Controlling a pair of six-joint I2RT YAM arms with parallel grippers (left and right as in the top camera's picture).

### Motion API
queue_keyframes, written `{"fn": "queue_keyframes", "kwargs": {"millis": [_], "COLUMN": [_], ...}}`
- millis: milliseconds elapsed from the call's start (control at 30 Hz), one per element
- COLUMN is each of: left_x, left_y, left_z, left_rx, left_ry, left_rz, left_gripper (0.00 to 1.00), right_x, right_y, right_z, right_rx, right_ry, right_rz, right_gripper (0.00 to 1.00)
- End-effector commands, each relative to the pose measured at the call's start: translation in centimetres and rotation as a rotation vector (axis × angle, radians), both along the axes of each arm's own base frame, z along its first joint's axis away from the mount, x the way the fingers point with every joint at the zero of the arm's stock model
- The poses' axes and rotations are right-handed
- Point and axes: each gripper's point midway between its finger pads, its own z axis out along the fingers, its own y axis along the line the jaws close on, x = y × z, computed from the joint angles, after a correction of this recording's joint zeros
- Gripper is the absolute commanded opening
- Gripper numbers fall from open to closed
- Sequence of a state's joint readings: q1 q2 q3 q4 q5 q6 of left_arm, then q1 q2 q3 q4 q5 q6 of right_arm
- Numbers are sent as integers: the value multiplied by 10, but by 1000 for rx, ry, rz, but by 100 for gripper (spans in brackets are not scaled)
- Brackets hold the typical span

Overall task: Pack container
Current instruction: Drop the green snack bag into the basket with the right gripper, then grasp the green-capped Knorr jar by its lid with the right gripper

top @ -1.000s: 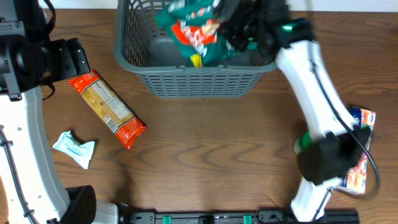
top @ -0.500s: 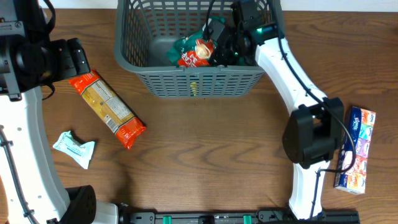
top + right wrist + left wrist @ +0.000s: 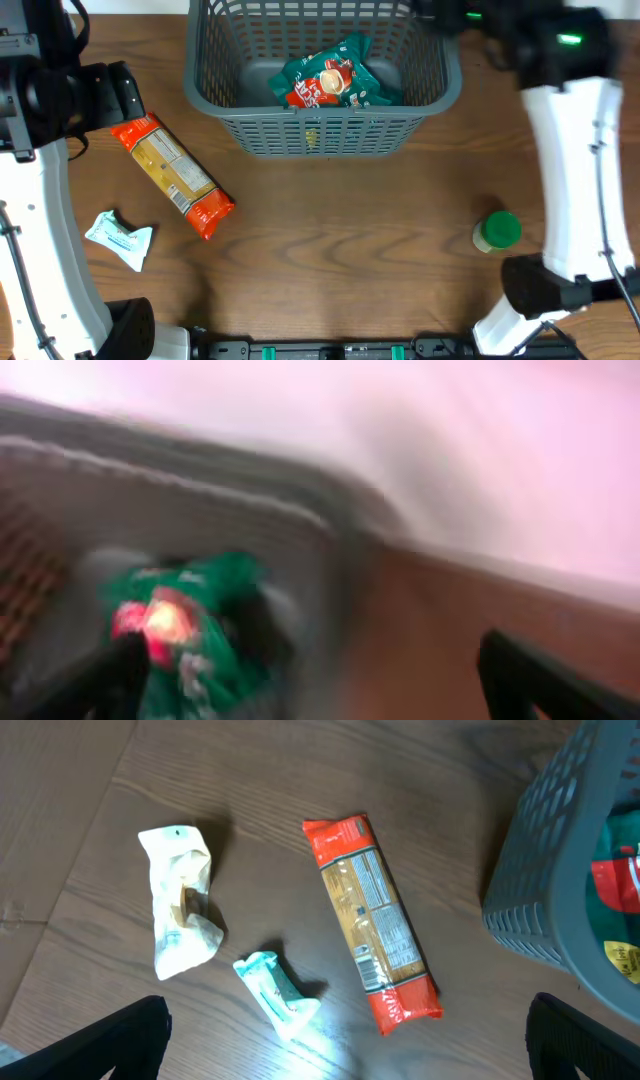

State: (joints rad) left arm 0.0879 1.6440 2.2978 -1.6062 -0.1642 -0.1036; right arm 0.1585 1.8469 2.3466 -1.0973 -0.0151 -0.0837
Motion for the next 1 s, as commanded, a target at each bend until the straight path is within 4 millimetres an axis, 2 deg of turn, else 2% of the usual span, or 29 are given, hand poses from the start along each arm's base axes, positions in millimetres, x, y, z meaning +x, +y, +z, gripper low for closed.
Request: {"fn": "queue_keyframes", "kwargs": {"millis": [0, 67, 167, 267, 367, 400, 533, 667, 800, 900, 967], "left_x": [1, 3, 4, 4, 4, 4, 4, 4, 4, 5, 5], "left_y": [0, 0, 0, 0, 0, 0, 0, 0, 0, -5, -6], "left_z": [-3, -2, -1, -1, -1, -1, -1, -1, -1, -2, -2], "left_rx": [12, 18, 32, 33, 33, 33, 32, 32, 30, 5, 4], "left_ry": [20, 13, 13, 13, 13, 13, 13, 14, 13, 10, 10], "left_rz": [-21, -31, -54, -56, -56, -56, -56, -56, -56, -73, -74], "left_gripper": [98, 99, 99, 99, 99, 99, 99, 99, 99, 99, 99], "right_x": [-15, -32, -60, -93, -129, -133, -148, -188, -232, -245, -247], "right_y": [-101, -133, -166, -188, -199, -200, -176, -158, -156, -153, -153], "right_z": [-18, -24, -36, -57, -74, -76, -81, -98, -130, -158, -181], "right_rx": [171, 205, 226, 238, 228, 229, 326, 344, 319, 332, 349], "right_ry": [108, 149, 233, 366, 508, 528, 581, 657, 737, 739, 731], "right_rz": [-499, -606, -715, -804, -866, -849, -755, -781, -883, -909, -932], "right_gripper": [99, 99, 99, 99, 99, 99, 99, 99, 99, 99, 99]}}
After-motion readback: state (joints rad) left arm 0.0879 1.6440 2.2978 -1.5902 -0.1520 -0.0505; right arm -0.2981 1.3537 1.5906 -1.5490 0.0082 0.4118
